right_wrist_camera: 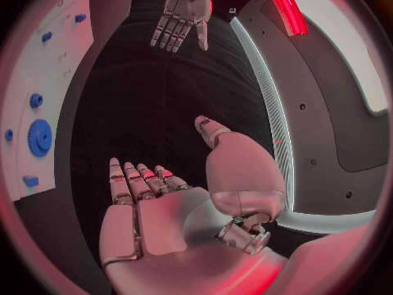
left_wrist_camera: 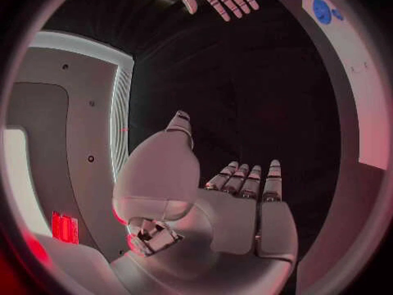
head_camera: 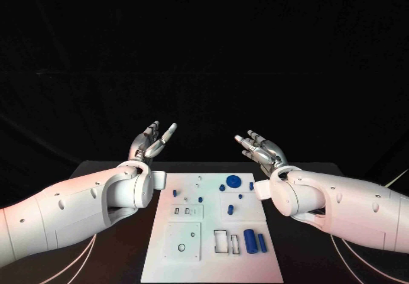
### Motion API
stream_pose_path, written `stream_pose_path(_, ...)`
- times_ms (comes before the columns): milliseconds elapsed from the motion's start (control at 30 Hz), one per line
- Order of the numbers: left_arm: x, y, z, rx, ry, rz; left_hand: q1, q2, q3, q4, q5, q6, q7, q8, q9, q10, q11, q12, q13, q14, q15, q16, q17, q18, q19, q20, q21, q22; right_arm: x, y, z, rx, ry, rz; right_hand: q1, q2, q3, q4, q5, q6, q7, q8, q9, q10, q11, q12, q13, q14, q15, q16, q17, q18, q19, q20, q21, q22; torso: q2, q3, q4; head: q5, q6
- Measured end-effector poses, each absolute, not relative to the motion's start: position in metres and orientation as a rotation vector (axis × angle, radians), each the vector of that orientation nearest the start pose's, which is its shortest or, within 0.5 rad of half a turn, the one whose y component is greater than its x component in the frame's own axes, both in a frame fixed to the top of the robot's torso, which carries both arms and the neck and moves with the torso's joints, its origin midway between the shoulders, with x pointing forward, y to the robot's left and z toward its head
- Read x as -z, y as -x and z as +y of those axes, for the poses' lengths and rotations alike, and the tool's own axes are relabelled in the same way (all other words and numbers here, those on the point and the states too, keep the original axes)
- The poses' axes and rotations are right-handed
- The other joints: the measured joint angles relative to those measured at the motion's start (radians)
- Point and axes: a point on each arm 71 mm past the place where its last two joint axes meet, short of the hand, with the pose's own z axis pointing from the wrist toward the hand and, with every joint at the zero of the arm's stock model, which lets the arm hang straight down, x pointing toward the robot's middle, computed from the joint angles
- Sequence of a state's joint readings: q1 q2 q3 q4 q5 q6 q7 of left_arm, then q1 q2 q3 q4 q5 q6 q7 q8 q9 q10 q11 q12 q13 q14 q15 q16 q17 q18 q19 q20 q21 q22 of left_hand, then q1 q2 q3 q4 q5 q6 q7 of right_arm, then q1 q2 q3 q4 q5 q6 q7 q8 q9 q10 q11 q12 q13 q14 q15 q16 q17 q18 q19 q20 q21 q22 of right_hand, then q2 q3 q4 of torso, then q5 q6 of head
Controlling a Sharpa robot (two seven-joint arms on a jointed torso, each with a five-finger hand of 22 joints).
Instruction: Assemble the parts on the task board
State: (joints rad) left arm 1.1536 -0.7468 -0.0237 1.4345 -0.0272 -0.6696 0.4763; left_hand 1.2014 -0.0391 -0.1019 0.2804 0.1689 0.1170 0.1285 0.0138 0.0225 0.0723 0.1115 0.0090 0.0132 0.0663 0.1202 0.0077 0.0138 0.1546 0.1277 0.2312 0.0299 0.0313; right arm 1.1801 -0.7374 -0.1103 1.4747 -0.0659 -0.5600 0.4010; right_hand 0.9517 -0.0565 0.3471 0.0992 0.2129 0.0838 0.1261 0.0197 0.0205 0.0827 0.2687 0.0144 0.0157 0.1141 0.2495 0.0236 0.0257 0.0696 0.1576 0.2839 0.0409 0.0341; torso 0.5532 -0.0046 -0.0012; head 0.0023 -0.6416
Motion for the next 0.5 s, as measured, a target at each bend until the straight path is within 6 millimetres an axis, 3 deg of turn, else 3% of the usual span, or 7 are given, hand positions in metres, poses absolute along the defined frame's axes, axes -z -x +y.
stream_pose_path(67, 0.196, -0.504, 0.208, 1.248, 1.127, 1.208, 0.017, 0.002, 0.0, 0.0, 0.003, 0.006, 0.002, 0.005, 0.001, 0.007, 0.007, 0.002, 0.0, 0.007, 0.007, 0.004, 0.002, 0.0, 0.003, 0.003, 0.003, 0.002, 0.213, -0.49, -0.181, -1.337, -1.058, 1.459, 0.038, -0.003, 0.012, -0.012, 0.006, 0.04, 0.003, 0.015, 0.01, 0.042, 0.0, 0.009, 0.005, 0.046, -0.001, 0.014, 0.01, 0.015, 0.032, 0.002, 0.016, 0.008, 0.0, 0.0, 0.0, 0.0, 0.0)
stream_pose_path(100, 0.196, -0.504, 0.208, 1.25, 1.126, 1.21, 0.024, 0.005, 0.003, 0.003, 0.004, 0.013, 0.002, 0.005, 0.002, 0.01, 0.01, 0.002, 0.002, 0.01, 0.01, 0.004, 0.003, 0.012, 0.007, 0.007, 0.007, 0.004, 0.213, -0.491, -0.18, -1.345, -1.047, 1.478, 0.056, -0.004, 0.018, -0.019, 0.006, 0.065, 0.004, 0.024, 0.016, 0.068, 0.0, 0.016, 0.008, 0.074, -0.002, 0.023, 0.016, 0.015, 0.052, 0.003, 0.025, 0.012, 0.0, 0.0, 0.0, 0.0, 0.0)
stream_pose_path(200, 0.196, -0.504, 0.208, 1.256, 1.123, 1.215, 0.051, 0.012, 0.003, 0.003, 0.004, 0.049, 0.004, 0.017, 0.01, 0.043, 0.023, 0.01, 0.006, 0.039, 0.023, 0.016, 0.01, 0.015, 0.022, 0.022, 0.021, 0.011, 0.212, -0.493, -0.177, -1.369, -1.015, 1.531, 0.113, -0.009, 0.03, -0.055, 0.008, 0.169, 0.011, 0.063, 0.041, 0.186, -0.002, 0.04, 0.018, 0.185, -0.005, 0.057, 0.038, 0.017, 0.137, 0.004, 0.063, 0.03, 0.0, 0.0, 0.0, 0.0, 0.0)
stream_pose_path(233, 0.196, -0.504, 0.208, 1.258, 1.122, 1.216, 0.062, 0.015, 0.001, 0.004, 0.004, 0.071, 0.005, 0.024, 0.014, 0.067, 0.029, 0.014, 0.009, 0.061, 0.026, 0.023, 0.014, 0.015, 0.031, 0.027, 0.028, 0.014, 0.212, -0.494, -0.176, -1.375, -1.007, 1.545, 0.131, -0.011, 0.034, -0.067, 0.011, 0.208, 0.014, 0.078, 0.05, 0.232, -0.003, 0.049, 0.022, 0.228, -0.007, 0.069, 0.046, 0.031, 0.169, 0.004, 0.076, 0.037, 0.0, -0.0001, 0.0, 0.0, 0.0)
stream_pose_path(300, 0.196, -0.503, 0.209, 1.26, 1.121, 1.218, 0.093, 0.025, 0.0, 0.005, 0.006, 0.144, 0.01, 0.049, 0.029, 0.149, 0.045, 0.029, 0.017, 0.135, 0.039, 0.048, 0.028, 0.015, 0.074, 0.035, 0.054, 0.027, 0.211, -0.494, -0.176, -1.373, -0.972, 1.568, 0.169, -0.016, 0.043, -0.096, 0.012, 0.306, 0.022, 0.115, 0.072, 0.349, -0.006, 0.071, 0.029, 0.336, -0.012, 0.099, 0.066, 0.032, 0.252, 0.004, 0.109, 0.05, 0.0, -0.0001, 0.0, 0.0, 0.0)
stream_pose_path(400, 0.195, -0.501, 0.227, 1.243, 1.118, 1.212, 0.142, 0.038, -0.01, 0.006, 0.02, 0.275, 0.019, 0.098, 0.057, 0.306, 0.065, 0.057, 0.028, 0.286, 0.056, 0.099, 0.056, 0.016, 0.169, 0.044, 0.106, 0.051, 0.207, -0.502, -0.194, -1.283, -0.829, 1.555, 0.212, -0.021, 0.057, -0.135, 0.018, 0.437, 0.032, 0.164, 0.1, 0.497, -0.016, 0.094, 0.037, 0.471, -0.024, 0.133, 0.088, 0.054, 0.36, 0.004, 0.146, 0.063, 0.007, 0.0006, 0.0031, -0.002, -0.017)
stream_pose_path(500, 0.195, -0.501, 0.236, 1.231, 1.114, 1.211, 0.182, 0.048, -0.022, 0.001, 0.032, 0.384, 0.028, 0.14, 0.08, 0.443, 0.075, 0.079, 0.037, 0.417, 0.061, 0.142, 0.08, 0.016, 0.268, 0.048, 0.153, 0.07, 0.202, -0.506, -0.201, -1.211, -0.707, 1.546, 0.238, -0.026, 0.069, -0.164, 0.02, 0.522, 0.042, 0.193, 0.117, 0.594, -0.027, 0.106, 0.041, 0.561, -0.036, 0.153, 0.102, 0.064, 0.435, 0.003, 0.166, 0.067, 0.012, 0.0013, 0.0046, -0.004, -0.024)
